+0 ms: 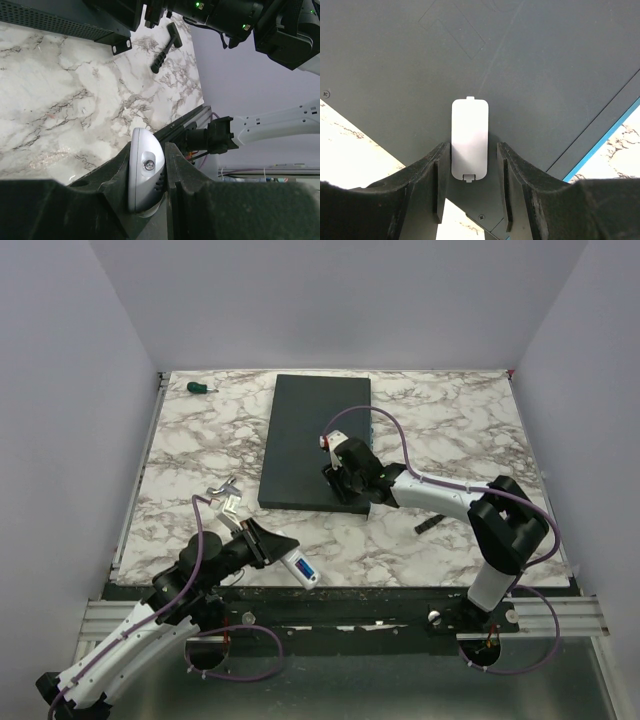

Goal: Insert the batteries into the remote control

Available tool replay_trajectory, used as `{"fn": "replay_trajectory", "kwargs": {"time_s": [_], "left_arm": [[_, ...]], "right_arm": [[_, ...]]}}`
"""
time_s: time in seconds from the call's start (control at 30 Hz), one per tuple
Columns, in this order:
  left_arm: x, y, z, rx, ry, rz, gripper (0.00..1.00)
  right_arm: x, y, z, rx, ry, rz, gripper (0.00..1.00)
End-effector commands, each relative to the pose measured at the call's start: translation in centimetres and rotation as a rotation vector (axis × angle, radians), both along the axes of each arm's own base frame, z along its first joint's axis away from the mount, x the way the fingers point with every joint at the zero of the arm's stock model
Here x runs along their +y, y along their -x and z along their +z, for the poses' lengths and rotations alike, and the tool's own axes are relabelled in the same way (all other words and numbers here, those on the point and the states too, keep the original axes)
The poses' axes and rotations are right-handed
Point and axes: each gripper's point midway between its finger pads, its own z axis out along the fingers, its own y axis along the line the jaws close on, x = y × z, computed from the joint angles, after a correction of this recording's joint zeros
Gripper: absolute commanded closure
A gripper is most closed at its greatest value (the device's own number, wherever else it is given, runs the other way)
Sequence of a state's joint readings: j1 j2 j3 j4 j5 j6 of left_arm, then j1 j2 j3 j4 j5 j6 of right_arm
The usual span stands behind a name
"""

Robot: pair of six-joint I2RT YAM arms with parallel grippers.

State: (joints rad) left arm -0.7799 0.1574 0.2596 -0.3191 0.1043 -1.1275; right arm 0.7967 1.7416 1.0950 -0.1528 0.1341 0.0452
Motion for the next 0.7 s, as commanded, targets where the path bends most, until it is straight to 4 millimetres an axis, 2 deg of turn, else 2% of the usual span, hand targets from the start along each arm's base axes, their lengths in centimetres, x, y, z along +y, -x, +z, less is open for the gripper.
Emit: {"fn": "replay_trajectory", "kwargs": {"time_s": [0.0, 0.33, 0.67], "left_arm": [[0.0, -0.4, 2.4, -0.055, 0.036, 0.008, 1.0], [-0.2, -0.5, 2.6, -0.056, 0.038, 0.005, 1.0], [-0.3, -0.5, 2.5, -0.051, 0.04, 0.005, 1.0]], "right_arm": [[-2.0, 1.9, -2.9, 0.108, 0.087, -0.016, 0.51], [-2.9, 3.0, -3.6, 0.148, 0.121, -0.007, 0.57], [-3.5, 3.7, -3.4, 0.168, 0.141, -0.003, 0.54]]}}
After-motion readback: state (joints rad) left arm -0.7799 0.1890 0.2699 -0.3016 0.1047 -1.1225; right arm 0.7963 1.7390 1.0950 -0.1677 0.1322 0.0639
